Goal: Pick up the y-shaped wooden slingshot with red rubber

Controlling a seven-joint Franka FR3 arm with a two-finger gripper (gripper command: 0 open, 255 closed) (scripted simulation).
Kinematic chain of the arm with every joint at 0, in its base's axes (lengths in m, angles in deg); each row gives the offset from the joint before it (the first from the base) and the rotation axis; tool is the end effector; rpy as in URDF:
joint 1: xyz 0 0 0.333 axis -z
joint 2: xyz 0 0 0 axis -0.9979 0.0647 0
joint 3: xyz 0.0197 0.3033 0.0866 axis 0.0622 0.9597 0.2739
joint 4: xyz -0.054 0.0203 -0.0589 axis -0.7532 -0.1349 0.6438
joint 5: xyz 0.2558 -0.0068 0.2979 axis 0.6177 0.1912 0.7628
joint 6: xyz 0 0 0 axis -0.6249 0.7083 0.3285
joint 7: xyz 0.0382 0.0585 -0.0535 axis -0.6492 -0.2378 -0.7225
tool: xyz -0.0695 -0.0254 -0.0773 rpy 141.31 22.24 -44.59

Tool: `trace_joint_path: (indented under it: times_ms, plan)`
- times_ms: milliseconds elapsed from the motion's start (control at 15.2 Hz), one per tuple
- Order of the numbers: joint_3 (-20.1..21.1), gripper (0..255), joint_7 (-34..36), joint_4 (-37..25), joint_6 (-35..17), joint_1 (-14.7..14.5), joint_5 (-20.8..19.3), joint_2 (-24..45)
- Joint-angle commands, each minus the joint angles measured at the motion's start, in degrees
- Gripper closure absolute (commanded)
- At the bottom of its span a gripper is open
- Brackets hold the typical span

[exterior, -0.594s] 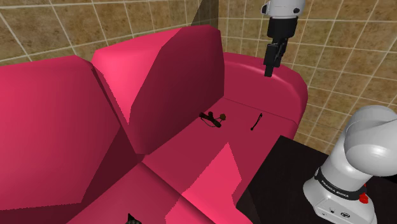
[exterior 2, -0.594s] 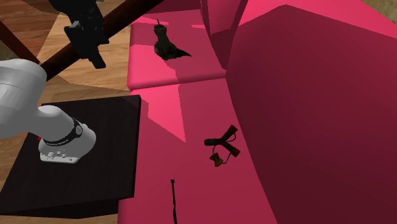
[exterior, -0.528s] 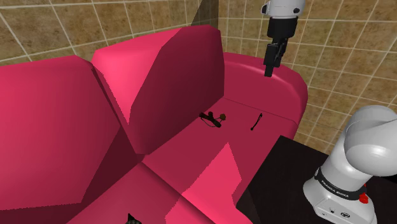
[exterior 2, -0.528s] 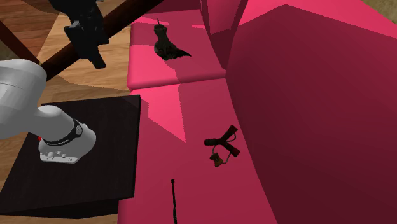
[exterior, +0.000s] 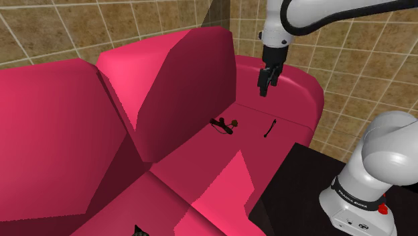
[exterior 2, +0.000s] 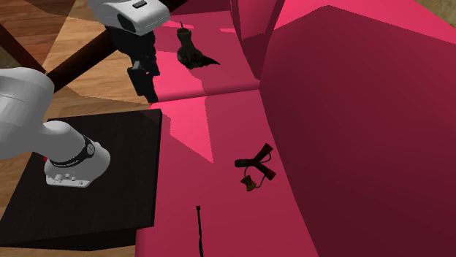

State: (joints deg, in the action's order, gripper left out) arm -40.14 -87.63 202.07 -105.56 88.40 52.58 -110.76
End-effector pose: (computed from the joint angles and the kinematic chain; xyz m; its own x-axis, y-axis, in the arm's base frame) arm 0.3593 -0.0020 0.5379 0.9992 0.0379 0.0091 0.0374 -0.9982 0.0459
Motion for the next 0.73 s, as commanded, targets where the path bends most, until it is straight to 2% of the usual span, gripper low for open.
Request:
trace_joint_path:
  times_ms: [0,660]
  plan:
    - [0.3,0,0.9,1.1,-4.7,0.4,-0.3,3.0]
    - [1.3,0,6.2,1.5,-24.8,2.6,-3.3,21.1]
